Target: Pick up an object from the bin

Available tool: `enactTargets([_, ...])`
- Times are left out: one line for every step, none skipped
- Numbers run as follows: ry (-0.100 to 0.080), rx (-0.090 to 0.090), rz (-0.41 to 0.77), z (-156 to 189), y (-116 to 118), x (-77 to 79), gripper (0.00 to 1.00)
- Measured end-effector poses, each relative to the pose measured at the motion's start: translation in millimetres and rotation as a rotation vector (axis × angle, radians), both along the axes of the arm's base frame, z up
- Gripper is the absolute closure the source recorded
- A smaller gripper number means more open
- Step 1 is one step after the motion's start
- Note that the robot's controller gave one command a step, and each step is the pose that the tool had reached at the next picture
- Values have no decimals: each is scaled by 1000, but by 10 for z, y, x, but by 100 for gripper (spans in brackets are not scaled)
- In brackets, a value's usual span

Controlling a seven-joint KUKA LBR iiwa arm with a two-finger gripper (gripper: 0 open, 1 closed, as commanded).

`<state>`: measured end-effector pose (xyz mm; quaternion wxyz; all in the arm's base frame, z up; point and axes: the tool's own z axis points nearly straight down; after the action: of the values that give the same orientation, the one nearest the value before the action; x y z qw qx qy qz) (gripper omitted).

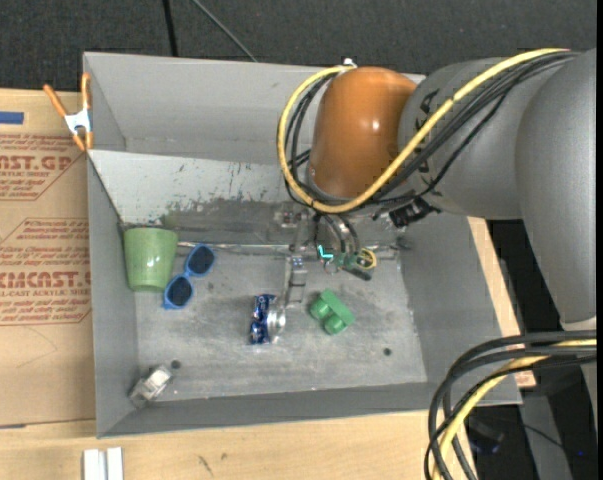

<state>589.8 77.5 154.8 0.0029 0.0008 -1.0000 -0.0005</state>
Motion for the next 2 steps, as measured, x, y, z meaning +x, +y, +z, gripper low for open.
enactTargets([0, 0, -54, -887, 78, -465, 0])
enactTargets([-4, 1, -234, -825, 879, -713, 0])
